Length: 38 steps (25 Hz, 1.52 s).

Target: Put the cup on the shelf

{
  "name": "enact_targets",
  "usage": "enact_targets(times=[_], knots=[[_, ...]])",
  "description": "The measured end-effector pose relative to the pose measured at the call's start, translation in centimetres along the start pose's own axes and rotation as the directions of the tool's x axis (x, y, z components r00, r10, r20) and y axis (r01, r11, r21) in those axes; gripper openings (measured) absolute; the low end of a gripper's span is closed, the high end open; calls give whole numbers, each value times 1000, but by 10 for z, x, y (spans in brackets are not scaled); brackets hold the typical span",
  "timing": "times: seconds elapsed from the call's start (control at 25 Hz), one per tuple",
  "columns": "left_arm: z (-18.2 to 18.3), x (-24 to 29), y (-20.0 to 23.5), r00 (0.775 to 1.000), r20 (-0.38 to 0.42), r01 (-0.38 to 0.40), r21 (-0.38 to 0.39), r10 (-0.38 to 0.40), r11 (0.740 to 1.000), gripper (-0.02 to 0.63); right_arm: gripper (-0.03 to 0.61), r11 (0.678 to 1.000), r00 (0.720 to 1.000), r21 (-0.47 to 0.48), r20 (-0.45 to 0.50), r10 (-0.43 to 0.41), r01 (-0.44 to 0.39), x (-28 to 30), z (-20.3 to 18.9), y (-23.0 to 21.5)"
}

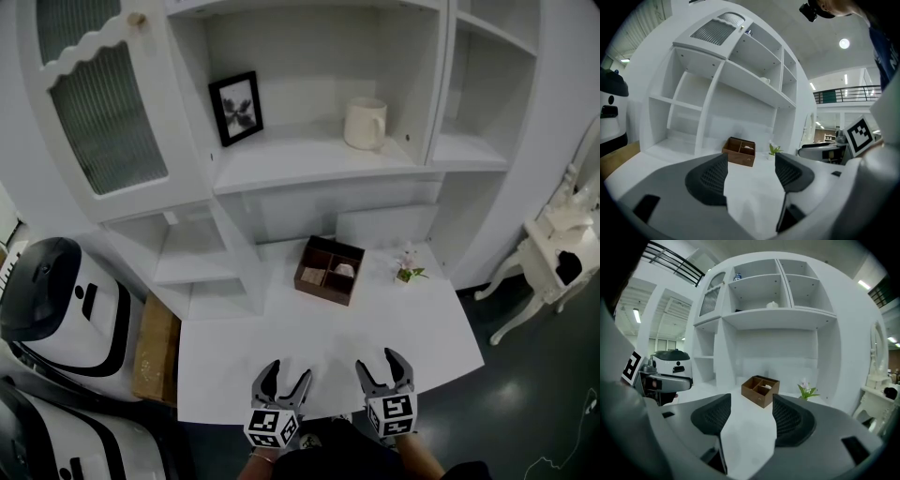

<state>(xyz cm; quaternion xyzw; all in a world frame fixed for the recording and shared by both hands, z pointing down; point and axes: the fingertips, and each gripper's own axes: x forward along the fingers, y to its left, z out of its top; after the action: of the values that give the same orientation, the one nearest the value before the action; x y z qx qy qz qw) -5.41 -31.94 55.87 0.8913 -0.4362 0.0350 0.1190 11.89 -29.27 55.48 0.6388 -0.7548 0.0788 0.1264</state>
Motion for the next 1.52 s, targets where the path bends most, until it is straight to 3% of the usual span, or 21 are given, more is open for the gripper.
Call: enact_targets(times=[0.12, 0.2, 0.36, 0.52, 0.72, 1.28, 1.52], knots=[[6, 3, -2, 1000, 12, 16, 6, -16, 1000, 298, 274, 1000, 1000, -17, 18, -7, 7, -1, 6, -3], [9, 3, -6, 999, 16, 36, 9, -36, 999, 232, 251, 1000, 1000, -26, 29, 0, 0, -2, 11, -1], [8, 4, -18, 998, 11, 66, 28, -67, 997, 159, 134, 996, 998, -82, 60, 33, -28, -4, 20, 8], [5, 6, -26, 997, -1, 82, 35, -82, 996, 11, 36, 992, 994, -111, 86, 65, -55, -5, 27, 16], [7, 6, -35, 993, 8, 120, 16, -120, 993, 3, 9, 994, 993, -99, 97, 60, -51, -9, 30, 16], [8, 12, -32, 996, 8, 91, 44, -91, 995, 3, 8, 994, 995, -108, 97, 25, -14, -6, 33, 8], [3, 15, -26, 997, 12, 77, -15, -77, 997, 3, 8, 994, 996, -103, 87, 31, -22, -2, 29, 9]])
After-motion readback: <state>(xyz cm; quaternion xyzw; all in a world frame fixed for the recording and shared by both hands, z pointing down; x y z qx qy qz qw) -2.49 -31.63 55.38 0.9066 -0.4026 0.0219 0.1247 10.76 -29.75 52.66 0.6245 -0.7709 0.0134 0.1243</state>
